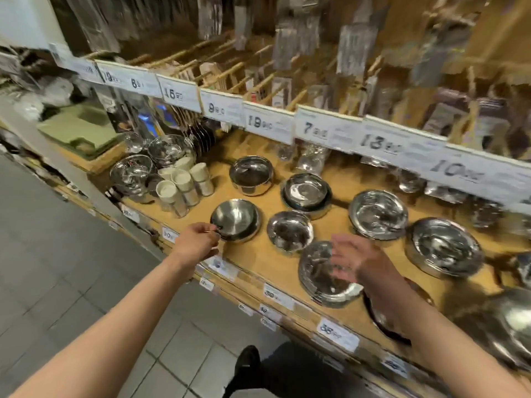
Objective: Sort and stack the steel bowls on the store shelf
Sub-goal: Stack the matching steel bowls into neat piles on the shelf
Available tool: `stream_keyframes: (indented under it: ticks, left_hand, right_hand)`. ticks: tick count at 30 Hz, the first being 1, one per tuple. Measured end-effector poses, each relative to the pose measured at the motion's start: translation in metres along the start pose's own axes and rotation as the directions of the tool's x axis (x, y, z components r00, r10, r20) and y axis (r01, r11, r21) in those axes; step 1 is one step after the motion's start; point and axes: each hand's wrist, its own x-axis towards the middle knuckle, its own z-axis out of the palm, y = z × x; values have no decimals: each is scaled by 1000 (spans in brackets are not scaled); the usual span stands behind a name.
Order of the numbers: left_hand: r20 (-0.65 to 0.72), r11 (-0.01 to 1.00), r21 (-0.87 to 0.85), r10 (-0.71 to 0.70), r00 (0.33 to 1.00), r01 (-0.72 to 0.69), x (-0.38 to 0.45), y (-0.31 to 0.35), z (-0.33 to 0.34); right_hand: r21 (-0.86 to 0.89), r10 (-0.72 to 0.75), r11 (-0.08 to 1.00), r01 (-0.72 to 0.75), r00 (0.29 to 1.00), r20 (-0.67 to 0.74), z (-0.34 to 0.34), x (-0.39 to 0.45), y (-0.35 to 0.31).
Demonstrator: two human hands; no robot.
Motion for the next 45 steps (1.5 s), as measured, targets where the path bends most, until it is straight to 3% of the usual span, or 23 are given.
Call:
stream_keyframes:
  ticks: [3,7,10,14,16,20,26,29,31,37,40,45]
  left_hand:
    - [30,999,32,-4,1000,3,41,7,-18]
    - [79,980,195,25,997,-40,81,20,-25]
    - [131,863,460,165,977,-208,100,29,-18]
    - [252,751,551,266,930,-364,120,36,-2]
    - [276,671,621,296,914,-405,125,38,3]
    - [282,615,688,262,923,-385,132,41,7]
    - [294,702,607,238,926,-373,131,50,2]
    - [272,820,484,190,943,-305,117,69,-1]
    - [333,907,341,129,934,-247,100,86,2]
    - [603,970,182,21,797,-163,27,129,48]
    - [645,965,191,13,764,-178,-7,133,79]
    - [708,951,193,36,705,-243,-63,130,135]
  right_hand:
    - [48,49,998,-48,999,-6,47,17,-9]
    - [-21,25,999,-26,999,-37,94,25,-17]
    - [-17,21,1000,-23,997,-79,108,29,-16]
    - [-18,65,998,-68,991,-120,110,33,-10]
    - [10,97,995,-96,988,-121,110,33,-6]
    - [115,143,985,-126,978,-150,111,37,3]
    - [118,142,985,-127,981,-133,121,38,-1]
    - [86,121,990,-110,983,-141,121,36,-10]
    - [103,104,991,-88,982,-161,120,32,-18]
    - [249,-9,966,72,969,-246,85,4,-43]
    - [259,-40,956,137,938,-345,44,-15,-46]
    - [289,-56,940,179,920,-388,-21,-50,-30]
